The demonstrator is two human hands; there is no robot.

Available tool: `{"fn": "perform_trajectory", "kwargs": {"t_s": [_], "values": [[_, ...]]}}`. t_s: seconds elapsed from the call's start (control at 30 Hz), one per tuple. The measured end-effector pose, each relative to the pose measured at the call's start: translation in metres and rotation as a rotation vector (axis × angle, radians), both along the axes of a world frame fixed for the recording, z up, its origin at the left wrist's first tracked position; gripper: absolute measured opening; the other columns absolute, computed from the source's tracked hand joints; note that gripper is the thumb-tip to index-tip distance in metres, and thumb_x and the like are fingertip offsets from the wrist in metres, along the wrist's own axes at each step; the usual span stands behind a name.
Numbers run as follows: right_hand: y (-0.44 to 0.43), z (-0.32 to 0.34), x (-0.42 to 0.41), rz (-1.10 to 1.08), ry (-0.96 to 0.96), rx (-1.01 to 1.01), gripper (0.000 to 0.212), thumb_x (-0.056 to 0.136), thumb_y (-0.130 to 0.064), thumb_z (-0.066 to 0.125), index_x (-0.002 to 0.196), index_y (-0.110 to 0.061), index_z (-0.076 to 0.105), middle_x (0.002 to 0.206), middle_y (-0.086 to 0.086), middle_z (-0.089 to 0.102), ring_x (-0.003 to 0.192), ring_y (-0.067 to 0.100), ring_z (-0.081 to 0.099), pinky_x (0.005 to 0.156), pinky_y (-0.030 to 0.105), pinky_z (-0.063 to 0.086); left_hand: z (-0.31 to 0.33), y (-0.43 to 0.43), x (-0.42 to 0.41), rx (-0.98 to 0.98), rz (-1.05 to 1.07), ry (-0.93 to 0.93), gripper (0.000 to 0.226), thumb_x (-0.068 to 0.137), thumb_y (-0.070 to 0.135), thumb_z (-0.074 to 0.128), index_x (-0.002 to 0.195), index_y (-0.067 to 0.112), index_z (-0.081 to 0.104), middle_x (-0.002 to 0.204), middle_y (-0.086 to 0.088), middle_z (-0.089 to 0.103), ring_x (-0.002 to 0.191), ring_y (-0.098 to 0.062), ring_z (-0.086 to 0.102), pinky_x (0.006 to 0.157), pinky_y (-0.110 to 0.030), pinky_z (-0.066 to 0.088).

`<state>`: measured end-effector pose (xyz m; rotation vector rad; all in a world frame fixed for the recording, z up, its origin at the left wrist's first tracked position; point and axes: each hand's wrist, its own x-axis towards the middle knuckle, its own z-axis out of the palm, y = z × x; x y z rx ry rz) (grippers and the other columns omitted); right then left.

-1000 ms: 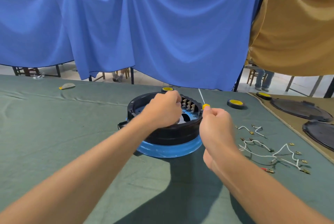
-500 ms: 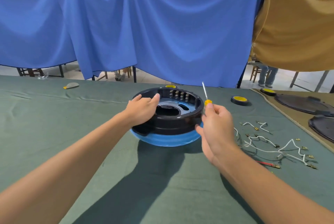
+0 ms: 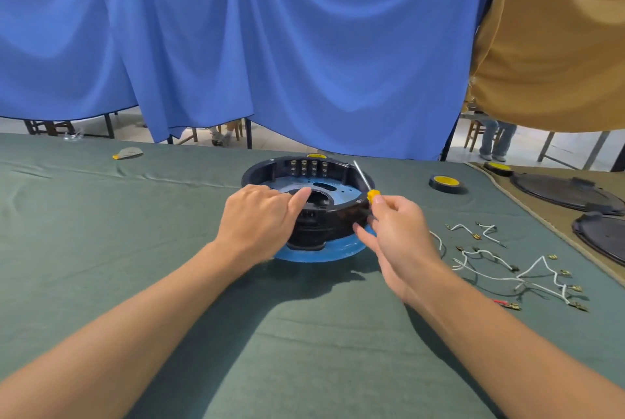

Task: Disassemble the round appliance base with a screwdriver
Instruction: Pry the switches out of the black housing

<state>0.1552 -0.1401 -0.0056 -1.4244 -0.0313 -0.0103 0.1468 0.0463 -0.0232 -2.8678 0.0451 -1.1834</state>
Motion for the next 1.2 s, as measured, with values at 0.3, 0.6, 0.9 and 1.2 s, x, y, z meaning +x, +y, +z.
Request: {"fn": "perform_trajectory", "kwargs": {"t_s": [0.3, 0.6, 0.9, 1.2], "values": [[-0.022, 0.014, -0.009, 0.034, -0.212, -0.299, 0.021, 0.099, -0.027, 0.047, 0.086, -0.015, 0.058, 0.059, -0.001, 0.056, 0.046, 0.010, 0.045, 0.048, 0.027, 0.036, -0.004, -0.049, 0.000, 0.072, 0.214, -0.316, 0.068, 0.097, 0.037, 0.038, 0.033, 0.016, 0.043, 0.031, 0.001, 0.039, 0.030, -0.021, 0.038, 0.049, -0.022, 0.021], [-0.042, -0.028, -0.042, 0.015, -0.506, -0.589, 0.022, 0.098, -0.026, 0.046, 0.083, -0.029, 0.063, 0.048, -0.009, 0.048, 0.047, 0.007, 0.041, 0.054, 0.028, 0.032, -0.010, -0.026, 0.004, 0.030, -0.154, -0.368, 0.057, 0.101, 0.030, 0.039, 0.048, 0.013, 0.048, 0.044, -0.002, 0.050, 0.042, -0.028, 0.050, 0.049, -0.031, 0.037], [-0.042, -0.033, -0.050, -0.077, -0.557, -0.731, 0.020, 0.093, -0.021, 0.047, 0.082, -0.019, 0.065, 0.050, -0.014, 0.049, 0.059, 0.014, 0.043, 0.062, 0.015, 0.035, -0.015, -0.029, 0.003, -0.008, -0.146, -0.336, 0.051, 0.100, 0.027, 0.041, 0.050, 0.016, 0.039, 0.044, -0.002, 0.046, 0.044, -0.028, 0.044, 0.054, -0.032, 0.032], [-0.028, -0.023, -0.051, -0.127, -0.683, -0.650, 0.028, 0.101, -0.020, 0.042, 0.084, -0.008, 0.061, 0.050, -0.005, 0.040, 0.052, 0.010, 0.040, 0.051, 0.020, 0.029, -0.015, -0.027, -0.004, -0.007, -0.171, -0.205, 0.051, 0.097, 0.048, 0.038, 0.076, 0.014, 0.070, 0.065, 0.003, 0.066, 0.061, -0.022, 0.059, 0.066, -0.036, 0.041]]}}
